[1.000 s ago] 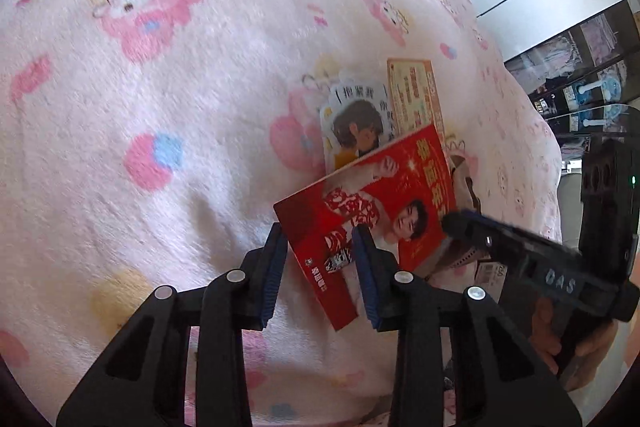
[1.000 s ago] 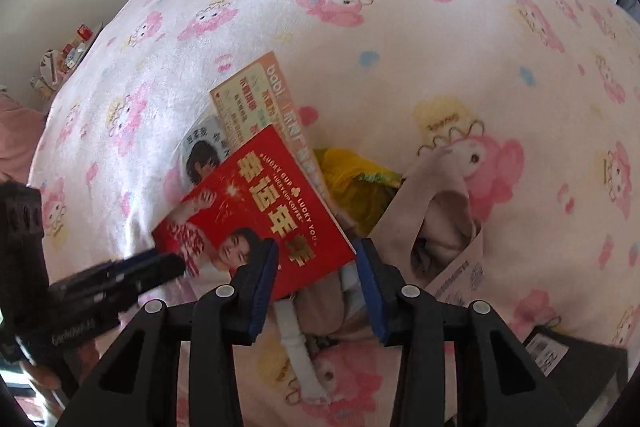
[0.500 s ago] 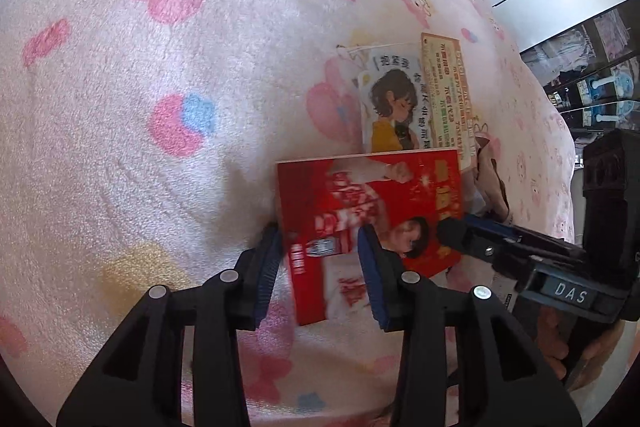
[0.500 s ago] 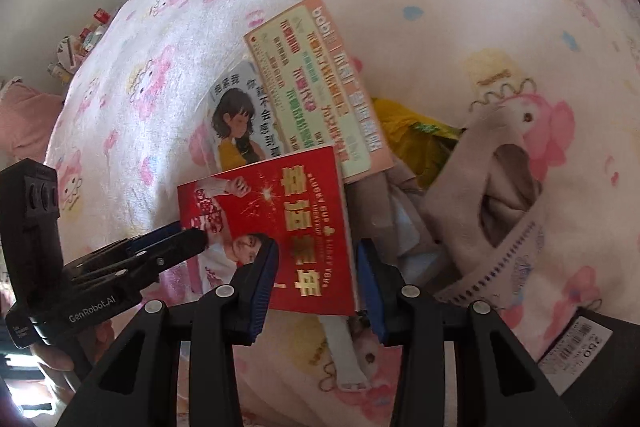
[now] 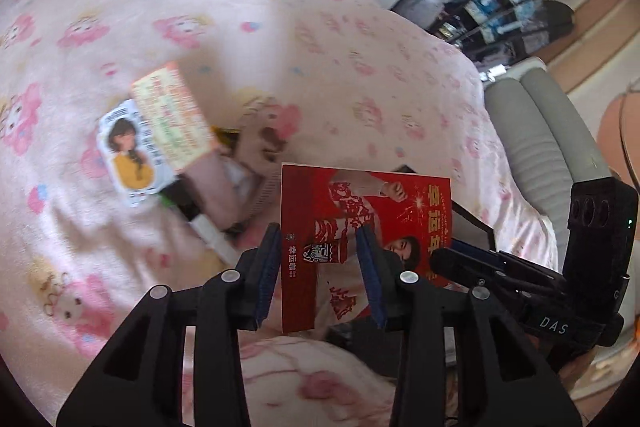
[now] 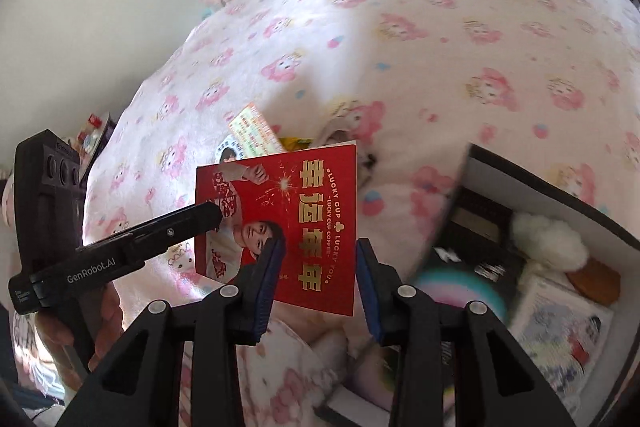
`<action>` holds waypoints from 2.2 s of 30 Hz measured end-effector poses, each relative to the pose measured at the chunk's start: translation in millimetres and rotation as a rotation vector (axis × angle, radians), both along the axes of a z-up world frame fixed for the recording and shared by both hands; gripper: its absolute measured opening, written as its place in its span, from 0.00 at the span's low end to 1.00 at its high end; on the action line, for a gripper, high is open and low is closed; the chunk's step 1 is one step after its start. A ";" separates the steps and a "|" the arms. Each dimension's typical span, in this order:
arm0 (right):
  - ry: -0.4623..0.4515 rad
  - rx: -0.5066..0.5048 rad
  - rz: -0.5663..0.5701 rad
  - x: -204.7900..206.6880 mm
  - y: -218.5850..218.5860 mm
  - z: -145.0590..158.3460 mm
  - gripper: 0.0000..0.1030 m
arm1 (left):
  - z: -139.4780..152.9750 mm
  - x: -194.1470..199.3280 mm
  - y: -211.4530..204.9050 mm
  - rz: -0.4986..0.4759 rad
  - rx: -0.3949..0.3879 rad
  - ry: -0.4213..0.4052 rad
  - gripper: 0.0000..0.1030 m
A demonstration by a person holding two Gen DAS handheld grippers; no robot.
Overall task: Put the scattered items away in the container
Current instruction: 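Carry the red card into the box and lower it beside the screen-protector box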
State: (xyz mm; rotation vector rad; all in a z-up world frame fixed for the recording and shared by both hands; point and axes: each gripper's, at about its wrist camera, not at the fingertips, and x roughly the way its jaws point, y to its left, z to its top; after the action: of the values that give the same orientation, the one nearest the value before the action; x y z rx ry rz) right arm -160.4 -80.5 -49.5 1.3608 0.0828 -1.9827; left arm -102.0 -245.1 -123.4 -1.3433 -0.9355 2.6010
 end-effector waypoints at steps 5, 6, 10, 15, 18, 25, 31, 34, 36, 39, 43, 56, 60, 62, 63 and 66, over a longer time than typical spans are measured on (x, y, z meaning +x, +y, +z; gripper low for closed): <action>0.017 -0.015 -0.206 5.8 125.5 18.8 0.32 | 9.0 -33.3 94.0 -0.206 0.025 -0.002 0.36; 0.013 -0.005 -0.241 7.7 149.4 18.2 0.33 | 9.3 -36.7 113.4 -0.235 0.006 -0.007 0.36; -0.026 0.028 -0.328 12.8 211.9 1.1 0.33 | -4.0 -36.7 165.9 -0.303 -0.036 -0.048 0.37; -0.073 0.056 -0.367 21.9 242.7 -34.3 0.33 | -31.2 -37.5 201.9 -0.355 -0.128 -0.136 0.39; -0.115 0.072 -0.362 23.6 246.7 -53.9 0.33 | -40.6 -37.7 208.8 -0.368 -0.162 -0.182 0.40; -0.208 0.078 -0.342 18.9 238.5 -83.5 0.33 | -58.8 -40.7 211.5 -0.380 -0.222 -0.281 0.47; -0.211 0.081 -0.331 16.8 239.5 -84.8 0.33 | -54.9 -33.1 210.3 -0.387 -0.242 -0.263 0.52; -0.199 0.082 -0.340 12.2 243.2 -81.8 0.33 | -50.9 -28.9 202.0 -0.374 -0.210 -0.245 0.52; -0.186 0.078 -0.355 8.3 245.7 -80.9 0.33 | -48.0 -27.5 200.0 -0.366 -0.202 -0.231 0.52; -0.178 0.111 -0.398 -0.8 247.3 -84.7 0.33 | -39.1 -24.9 196.0 -0.340 -0.201 -0.179 0.52; -0.200 0.132 -0.380 -10.2 239.7 -96.5 0.33 | -32.0 -22.6 189.3 -0.319 -0.175 -0.138 0.52; -0.255 -0.027 -0.217 -6.4 188.6 -95.7 0.33 | -29.9 -71.0 200.6 -0.390 -0.245 -0.176 0.46; -0.260 -0.028 -0.205 -6.7 175.7 -96.0 0.33 | -40.8 -73.9 203.8 -0.394 -0.264 -0.191 0.46; -0.222 -0.003 -0.245 -4.1 179.7 -90.1 0.33 | -45.8 -73.7 201.1 -0.388 -0.253 -0.204 0.46; -0.200 0.008 -0.280 -3.3 183.8 -86.7 0.33 | -49.0 -74.0 199.5 -0.389 -0.229 -0.214 0.46; -0.193 0.075 -0.364 -9.3 191.4 -90.3 0.33 | -50.0 -73.7 198.4 -0.376 -0.228 -0.205 0.46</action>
State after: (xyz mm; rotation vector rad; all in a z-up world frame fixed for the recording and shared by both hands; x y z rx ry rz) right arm -169.7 110.9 -139.8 1.7055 -0.1956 -2.1440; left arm -175.7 -46.6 -173.5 -1.6762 -0.3580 2.3641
